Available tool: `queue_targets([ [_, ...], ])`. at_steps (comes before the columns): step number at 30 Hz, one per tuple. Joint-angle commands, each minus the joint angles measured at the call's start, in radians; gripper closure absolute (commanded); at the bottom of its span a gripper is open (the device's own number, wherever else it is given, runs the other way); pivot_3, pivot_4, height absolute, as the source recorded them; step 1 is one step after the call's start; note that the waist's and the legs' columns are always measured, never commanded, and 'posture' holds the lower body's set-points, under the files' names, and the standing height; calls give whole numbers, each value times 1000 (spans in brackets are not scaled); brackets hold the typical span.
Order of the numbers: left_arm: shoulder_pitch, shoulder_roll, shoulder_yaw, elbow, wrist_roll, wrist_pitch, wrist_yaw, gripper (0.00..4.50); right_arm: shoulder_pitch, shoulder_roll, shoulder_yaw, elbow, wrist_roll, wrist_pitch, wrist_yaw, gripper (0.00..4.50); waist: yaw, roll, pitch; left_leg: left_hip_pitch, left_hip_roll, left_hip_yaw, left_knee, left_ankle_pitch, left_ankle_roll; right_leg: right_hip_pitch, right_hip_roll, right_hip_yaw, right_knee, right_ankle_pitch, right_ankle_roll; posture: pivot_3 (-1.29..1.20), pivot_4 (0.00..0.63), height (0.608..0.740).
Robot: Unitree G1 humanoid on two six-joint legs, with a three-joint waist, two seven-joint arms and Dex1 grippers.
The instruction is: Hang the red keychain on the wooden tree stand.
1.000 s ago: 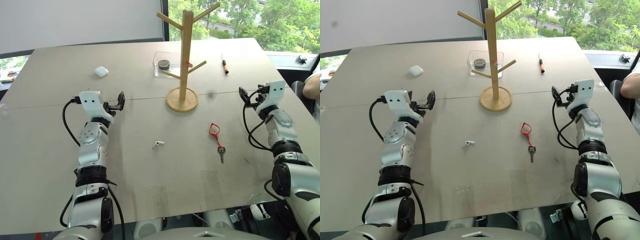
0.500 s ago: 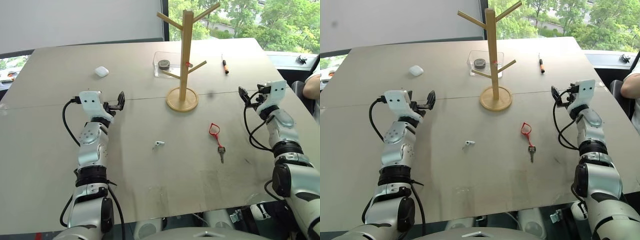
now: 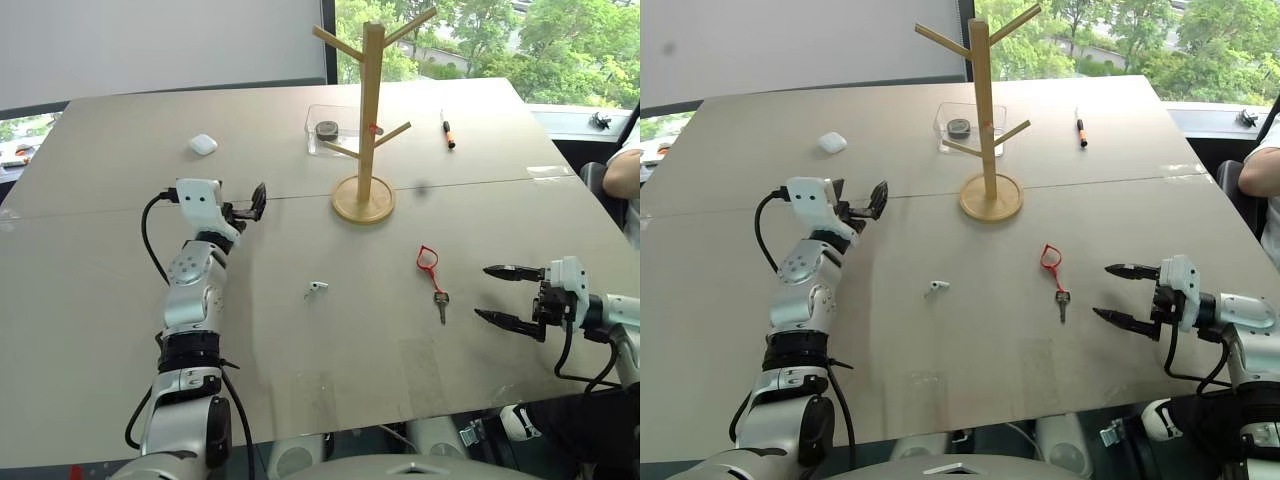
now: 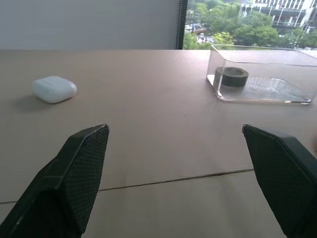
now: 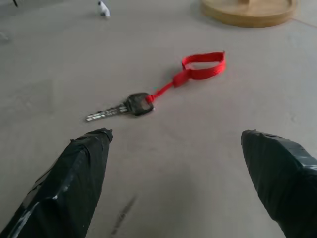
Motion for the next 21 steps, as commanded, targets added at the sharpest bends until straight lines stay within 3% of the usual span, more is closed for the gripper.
queue_targets([
  [1, 39, -3, -27, -140, -53, 65, -56, 0, 35, -13, -21, -88, 38, -39, 39, 27, 3, 0, 0, 0, 0, 0, 0, 0, 0, 0, 0, 0, 0, 0, 0, 0, 150, 740],
  [8, 191, 53, -88, -416, -154, 221, -201, 0, 25, 2, -4, -92, 39, -64, 40, 27, 6, 0, 0, 0, 0, -1, 1, 1, -2, 0, -1, 0, 0, 0, 0, 0, 150, 740],
  [15, 391, 268, -106, -689, -258, 402, -395, 0, -40, 1, 23, -16, 6, -97, 42, 27, 6, 0, 0, 0, 0, -1, 0, 0, 0, 0, 0, 0, 0, 0, -1, 0, 150, 740],
  [21, 490, 370, -146, -761, -258, 459, -452, 0, -99, 21, 40, 55, -18, -148, 39, 27, 9, 0, 0, 0, 0, -2, 1, -1, 1, 0, -1, 0, 0, -1, -1, 0, 150, 740],
])
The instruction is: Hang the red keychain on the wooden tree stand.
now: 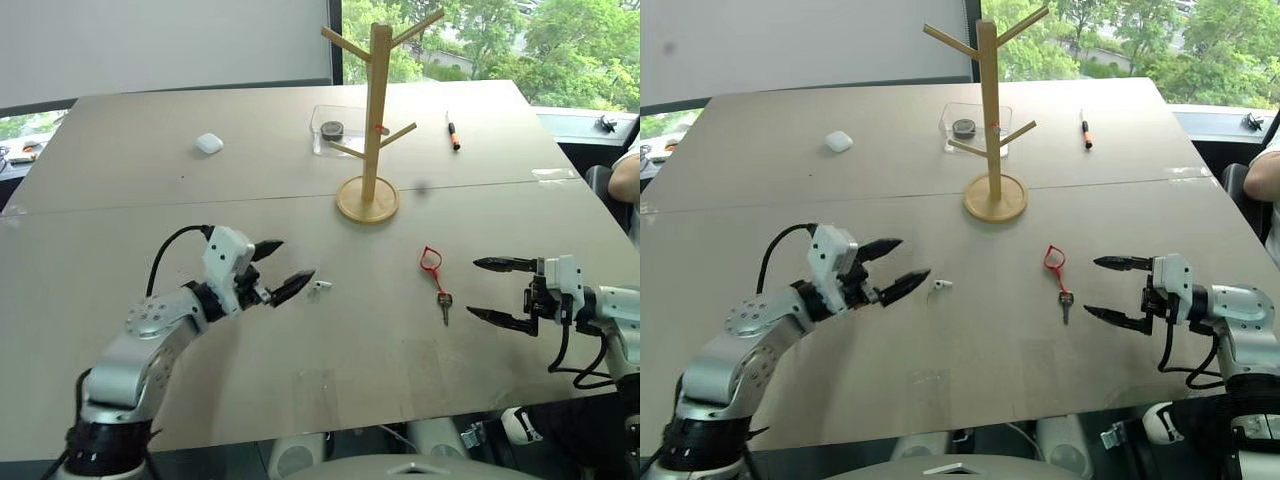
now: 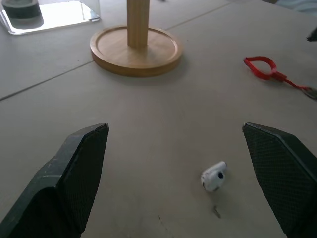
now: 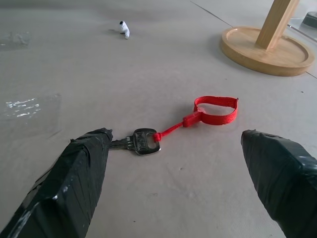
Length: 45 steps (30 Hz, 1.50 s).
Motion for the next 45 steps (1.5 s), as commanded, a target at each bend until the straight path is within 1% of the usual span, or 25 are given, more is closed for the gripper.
queue_targets([
  [1, 29, 33, -24, -37, 7, 21, -30, 0, -33, 10, 1, 10, 3, -36, 15, 27, -1, 0, 0, 0, 0, 0, 0, 0, 0, 0, 0, 0, 0, 0, 0, 0, 150, 740],
  [8, 33, 33, -85, -5, 86, -21, -29, 0, -19, 5, 10, -33, 22, -25, 34, 27, 1, 0, 0, 0, 0, 0, 0, 0, 0, 0, 0, 0, 0, 0, 0, 0, 150, 740],
  [19, 18, 17, -137, 53, 152, -52, -41, 0, 8, -24, 20, -50, 11, -27, 39, 27, 0, 0, 0, 0, 0, 0, 0, 0, 0, 0, 0, 0, 0, 0, 0, 0, 150, 740],
  [30, -71, -81, -197, 132, 217, -82, 8, 0, 22, -10, 16, -65, 8, -28, -1, 27, 6, 1, 0, 0, 0, 0, 0, 0, 0, 0, 0, 0, 0, 0, 0, 0, 150, 740],
  [40, -93, -100, -211, 162, 248, -93, 8, 0, 26, -9, 8, -70, 7, -24, -29, 27, 6, 1, 0, 0, 0, 0, 0, 0, 0, 0, 0, 0, 1, 0, 0, 0, 150, 740],
  [43, -92, -103, -206, 176, 255, -102, 11, 882, 21, -9, 8, -66, 7, -22, -35, 0, 6, 1, 0, 0, 0, 0, 0, 0, 0, 0, 0, 0, 1, 0, 0, 0, 150, 740],
  [45, -93, -103, -203, 178, 258, -104, 11, 1758, 18, -10, 9, -64, 7, -23, -37, 0, 6, 1, 0, 0, -1, 0, 0, 0, 0, 0, 0, 0, 1, 0, 0, 0, 150, 740],
])
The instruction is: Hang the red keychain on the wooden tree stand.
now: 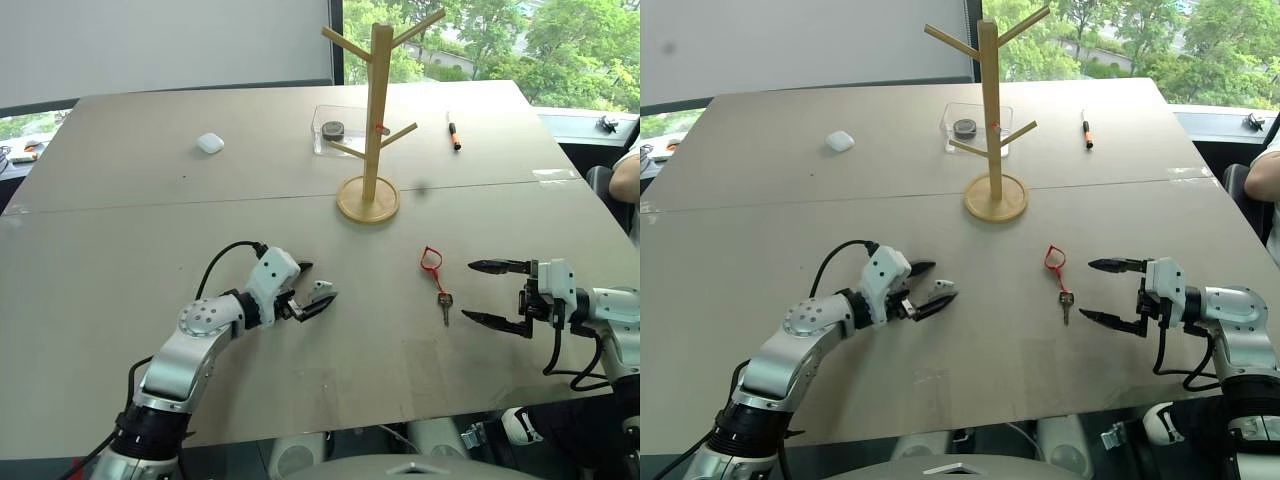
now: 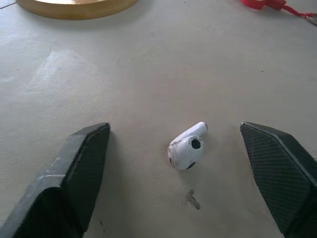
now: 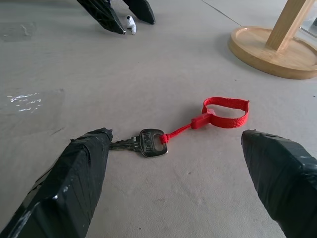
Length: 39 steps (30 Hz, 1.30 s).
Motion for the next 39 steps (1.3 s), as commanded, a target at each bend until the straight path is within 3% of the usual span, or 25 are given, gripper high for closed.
queue_targets([
  [1, -1, -1, 3, 7, 5, -6, 0, 2157, -9, -4, -18, -26, 14, -2, -5, 0, 0, 0, 0, 0, 0, 0, 0, 0, 0, 0, 0, 0, 0, 0, 0, 0, 150, 740],
  [6, -7, 6, 7, 5, 7, -5, 3, 4372, -13, -5, -18, -25, 14, -1, -8, 0, 0, 0, 0, 0, 0, 0, 0, 0, 0, 0, 0, 0, 0, 0, 0, 0, 150, 740],
  [7, -8, 5, 8, 6, 8, -6, 5, 4442, -14, -5, -18, -25, 14, -1, -8, 0, 0, 0, 0, 0, 0, 0, 0, 0, 0, 0, 0, 0, 0, 0, 0, 0, 150, 740],
  [15, -39, -40, 61, 15, -13, 1, 72, 4441, -16, -4, -25, -47, 33, 17, -14, 0, 0, 0, 0, 0, 0, 0, 0, 0, 0, 0, 0, 0, 0, 0, 0, 0, 150, 740],
  [21, -229, -133, 272, 225, 37, -25, 396, 4441, -21, -4, -38, -85, 54, 50, -40, 0, 8, 0, 0, 0, 0, -2, 2, 0, 0, 0, 1, -1, 2, 0, 0, 0, 150, 740],
  [24, -366, -149, 440, 411, 31, -51, 618, 4441, -25, 2, -38, -85, 46, 53, -61, 0, 8, -1, 0, 0, 0, -2, 2, 0, 0, 1, 1, -1, 2, 0, 0, 0, 150, 740],
  [27, -438, -118, 532, 560, 66, -111, 763, 4441, -24, 8, -38, -88, 34, 54, -91, 0, 3, -1, 0, -1, 0, -1, 2, 1, -1, 1, 0, 0, 1, 0, 0, 0, 150, 740],
  [33, -482, -87, 630, 712, 86, -160, 954, 4441, -18, 8, -40, -94, 26, 38, -114, 0, 10, -2, 0, -1, -1, 0, 2, 2, -4, 1, -1, -1, 1, 1, 1, 0, 150, 740],
  [39, -468, -93, 675, 728, 82, -170, 1061, 4441, -18, 3, -40, -100, 34, 49, -114, 0, 15, -3, -1, -1, 0, 0, 2, 2, -4, 1, -1, -2, 2, 1, 0, 0, 150, 740],
])
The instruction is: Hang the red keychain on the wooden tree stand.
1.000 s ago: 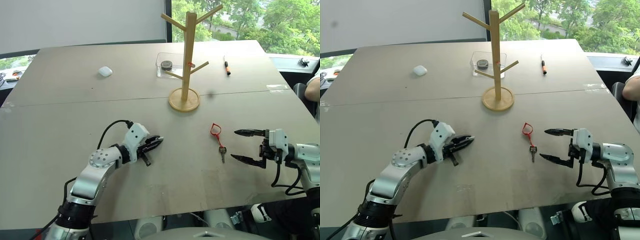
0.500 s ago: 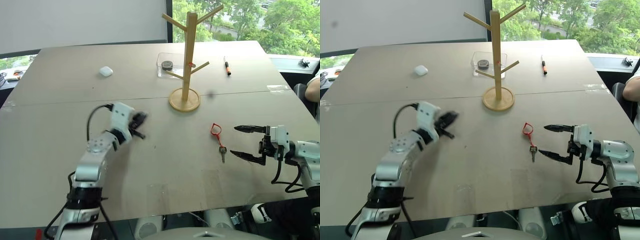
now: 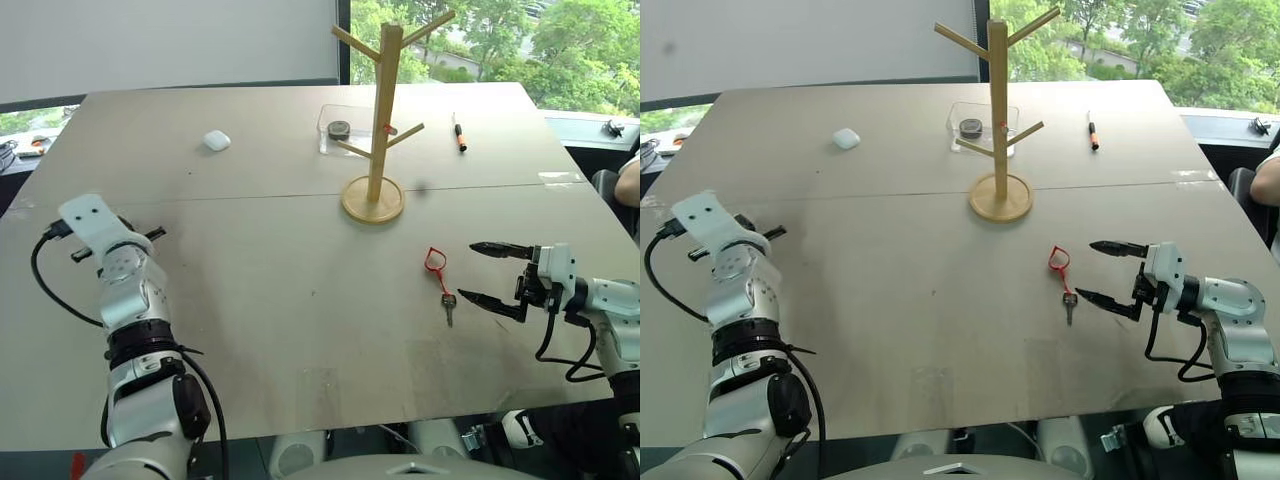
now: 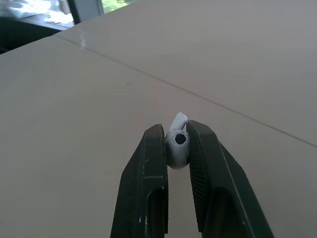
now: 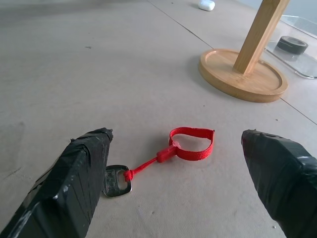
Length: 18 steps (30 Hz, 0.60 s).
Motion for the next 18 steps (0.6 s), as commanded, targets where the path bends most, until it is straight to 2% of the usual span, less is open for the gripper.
queue_targets([
  [1, -3, 11, 22, -19, 2, -19, 49, 4441, -3, -10, -29, -33, 16, -2, -2, 0, 0, 0, 0, 0, 0, 0, 0, 0, 0, 0, 0, 0, 0, 0, 0, 0, 150, 740],
  [3, 0, 8, 22, -31, -8, -19, 43, 3407, -4, -9, -27, -34, 15, 0, -2, 0, 0, 0, 0, 0, 0, 0, 0, 0, 0, 0, 0, 0, 0, 0, 0, 0, 150, 740],
  [7, 5, -5, 12, -66, -24, -31, 20, 1894, -8, -8, -26, -31, 14, 3, -2, 0, -1, 0, 0, 0, 0, 1, 0, 1, -1, 0, 0, 0, 0, 0, 0, 0, 150, 740],
  [8, 9, -10, 4, -81, -25, -33, 12, 1312, -10, -7, -25, -29, 14, 2, -2, 0, -1, 0, 0, 0, 0, 1, 0, 1, -1, 0, 0, 0, 0, 0, 0, 0, 150, 740],
  [11, 39, -32, -26, -146, -54, -18, -63, 17, -10, -3, -29, -27, 14, 10, -16, 0, -1, 0, 0, 0, 0, 2, 0, 1, -1, 0, 0, 0, 0, 0, 0, 0, 150, 740],
  [15, 126, -47, -106, -297, -137, 3, -295, 17, -9, -5, -39, -34, 13, 58, -69, 0, 0, 0, 0, 0, 0, 4, 0, 1, -1, 0, 0, 0, 0, 0, 0, 0, 150, 740],
  [18, 267, -39, -204, -516, -223, 6, -520, 17, 1, -5, -41, -84, 1, 135, -158, 0, -5, 0, 0, 0, 0, 5, 0, 1, -1, 0, 0, 1, 0, 0, 0, 0, 150, 740],
])
